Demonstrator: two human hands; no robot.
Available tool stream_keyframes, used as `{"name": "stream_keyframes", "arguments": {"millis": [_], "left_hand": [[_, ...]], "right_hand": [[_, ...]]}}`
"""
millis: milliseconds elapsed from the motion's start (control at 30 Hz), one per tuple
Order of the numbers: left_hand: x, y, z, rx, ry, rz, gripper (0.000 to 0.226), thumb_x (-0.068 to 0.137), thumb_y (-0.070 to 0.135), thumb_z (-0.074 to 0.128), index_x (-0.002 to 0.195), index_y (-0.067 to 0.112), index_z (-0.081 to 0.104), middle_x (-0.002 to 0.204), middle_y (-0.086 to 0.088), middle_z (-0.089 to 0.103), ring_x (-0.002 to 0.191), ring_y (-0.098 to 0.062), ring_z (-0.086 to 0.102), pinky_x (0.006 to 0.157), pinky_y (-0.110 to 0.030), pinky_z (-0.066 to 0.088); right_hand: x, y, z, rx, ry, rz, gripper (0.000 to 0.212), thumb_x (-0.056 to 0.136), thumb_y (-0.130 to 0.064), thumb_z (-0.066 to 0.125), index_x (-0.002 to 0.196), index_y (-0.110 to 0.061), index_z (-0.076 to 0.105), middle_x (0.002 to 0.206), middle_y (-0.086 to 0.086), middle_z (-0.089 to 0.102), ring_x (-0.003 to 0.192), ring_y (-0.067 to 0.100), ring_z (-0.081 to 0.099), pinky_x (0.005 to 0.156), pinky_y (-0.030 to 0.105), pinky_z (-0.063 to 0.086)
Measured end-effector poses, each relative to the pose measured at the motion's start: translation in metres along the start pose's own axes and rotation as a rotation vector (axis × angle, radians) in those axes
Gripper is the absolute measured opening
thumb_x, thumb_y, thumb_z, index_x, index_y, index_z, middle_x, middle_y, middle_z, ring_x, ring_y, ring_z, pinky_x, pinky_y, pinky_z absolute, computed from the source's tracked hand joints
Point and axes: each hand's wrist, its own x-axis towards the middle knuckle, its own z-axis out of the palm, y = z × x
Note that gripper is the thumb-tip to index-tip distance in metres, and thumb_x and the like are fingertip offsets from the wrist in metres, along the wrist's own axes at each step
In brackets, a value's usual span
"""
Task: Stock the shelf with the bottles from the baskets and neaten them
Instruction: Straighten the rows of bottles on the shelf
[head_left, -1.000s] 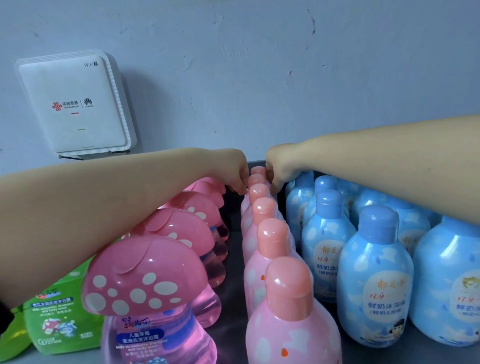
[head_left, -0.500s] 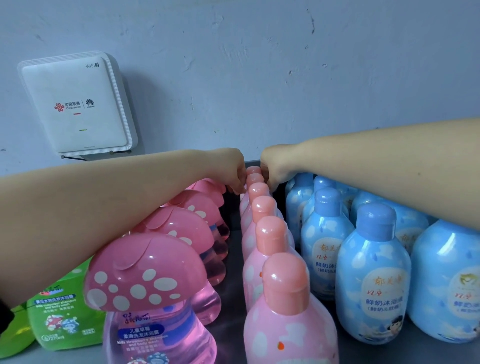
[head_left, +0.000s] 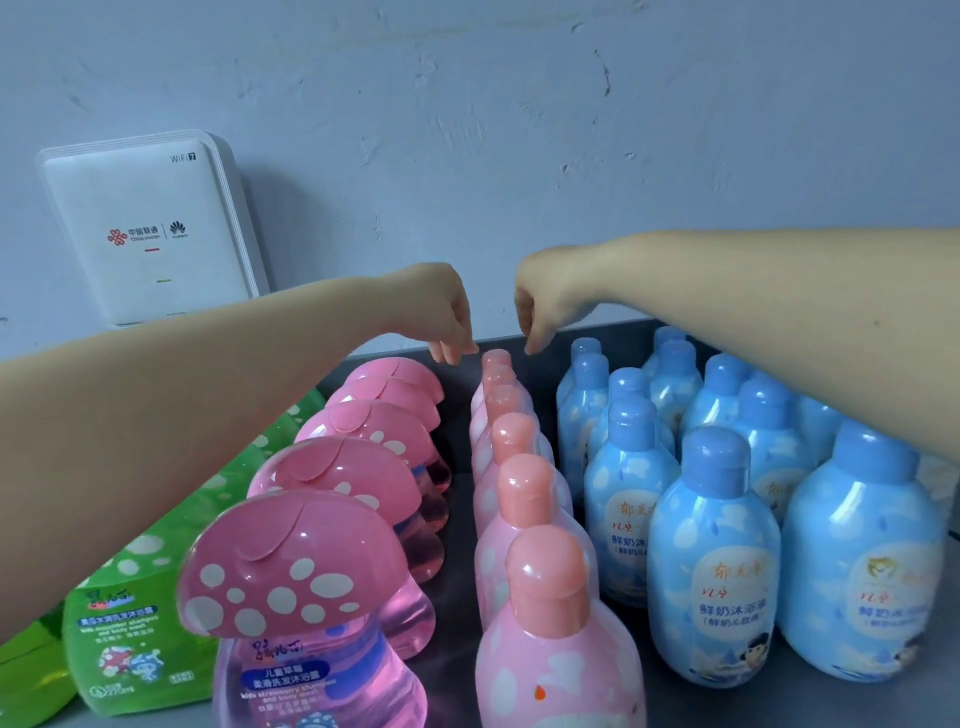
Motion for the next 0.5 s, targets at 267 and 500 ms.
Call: {"name": "stream_keyframes", "arguments": {"millis": [267, 500], "left_hand": [[-0.053, 0.038, -0.029, -0.123, 0.206, 0.04, 0.018, 0.085, 0.022, 0.063, 0.079, 0.008, 0.072, 0.055, 0.012, 0.067, 0.05, 0.002, 0.059, 0.056, -0.02, 0.048], [-0.121, 0.103, -0.02, -0.217, 0.233, 0.127, 0.018, 0.083, 0.031, 0.063, 0.077, 0.018, 0.074, 0.069, 0.009, 0.071, 0.065, -0.003, 0.062, 0.066, -0.015, 0.045]], "right_hand": [[-0.087, 0.029, -0.041, 0.322, 0.212, -0.024, 0.013, 0.08, -0.029, 0.07, 0.09, -0.02, 0.071, 0.075, -0.015, 0.068, 0.071, -0.005, 0.053, 0.067, 0.017, 0.04], [-0.164, 0.043, -0.029, 0.353, 0.193, -0.072, 0.009, 0.076, -0.039, 0.071, 0.077, -0.031, 0.067, 0.072, -0.016, 0.07, 0.065, -0.009, 0.058, 0.068, 0.015, 0.043]]}}
